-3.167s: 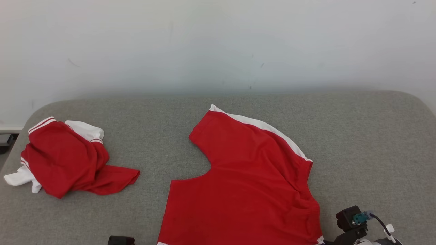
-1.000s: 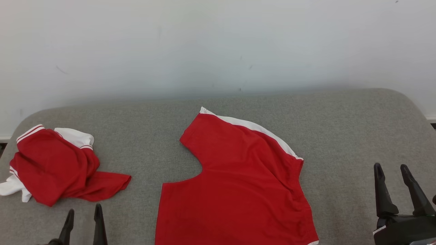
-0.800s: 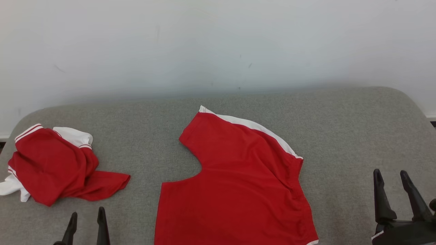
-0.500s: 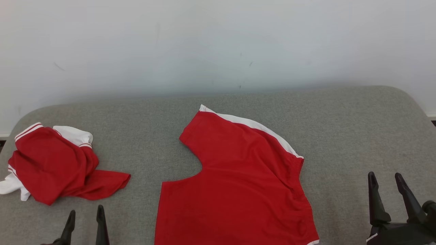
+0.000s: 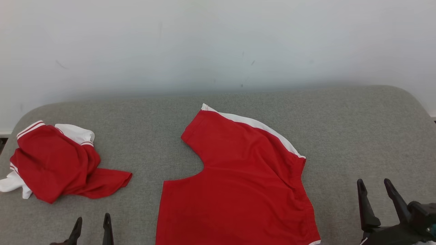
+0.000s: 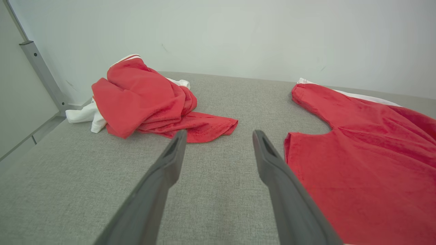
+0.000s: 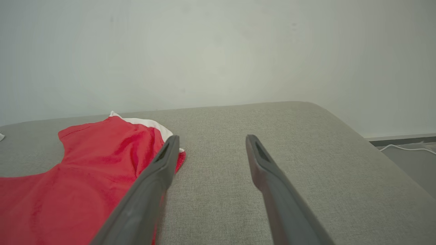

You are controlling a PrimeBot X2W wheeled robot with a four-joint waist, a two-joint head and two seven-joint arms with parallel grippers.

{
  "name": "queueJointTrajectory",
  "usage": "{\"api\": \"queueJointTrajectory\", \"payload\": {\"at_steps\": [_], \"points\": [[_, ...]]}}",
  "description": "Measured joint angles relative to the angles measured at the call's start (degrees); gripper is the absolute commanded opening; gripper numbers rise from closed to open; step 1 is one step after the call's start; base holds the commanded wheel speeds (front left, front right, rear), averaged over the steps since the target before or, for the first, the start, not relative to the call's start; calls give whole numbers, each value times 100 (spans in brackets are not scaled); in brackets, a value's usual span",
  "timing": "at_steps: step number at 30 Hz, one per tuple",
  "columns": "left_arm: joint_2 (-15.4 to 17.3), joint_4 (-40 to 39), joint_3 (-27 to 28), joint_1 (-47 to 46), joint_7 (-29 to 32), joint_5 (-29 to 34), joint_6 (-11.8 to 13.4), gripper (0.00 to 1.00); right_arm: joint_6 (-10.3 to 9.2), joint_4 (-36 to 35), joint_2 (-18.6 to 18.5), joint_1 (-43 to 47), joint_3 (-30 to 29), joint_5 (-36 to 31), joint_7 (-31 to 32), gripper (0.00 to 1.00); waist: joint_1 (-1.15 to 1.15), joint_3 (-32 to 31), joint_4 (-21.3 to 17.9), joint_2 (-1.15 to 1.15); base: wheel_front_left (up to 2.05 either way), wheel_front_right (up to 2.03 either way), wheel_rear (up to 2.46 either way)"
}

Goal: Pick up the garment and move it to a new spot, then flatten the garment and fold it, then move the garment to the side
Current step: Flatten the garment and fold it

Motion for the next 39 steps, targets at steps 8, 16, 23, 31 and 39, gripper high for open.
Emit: {"api": "queueJointTrajectory", "payload": {"at_steps": [8,16,23,31,39], "points": [[-41,-153,20,20,211,152,0,100,0,-56,32,-4,-26,-101,227,100,0,-32,4,0,0,0,0],[-65,-269,62,23,354,192,0,100,0,-127,119,-2,-32,-281,381,100,0,-69,2,0,0,0,0],[-80,-336,88,33,455,200,0,100,0,-215,149,1,-54,-345,494,100,0,-89,-8,0,0,0,0],[-87,-413,93,143,553,241,0,100,0,-223,134,7,-105,-391,632,100,0,-96,-26,0,0,0,0],[-86,-467,92,143,653,260,0,100,0,-178,104,-3,-137,-391,686,100,0,-93,-26,0,0,0,0]]}}
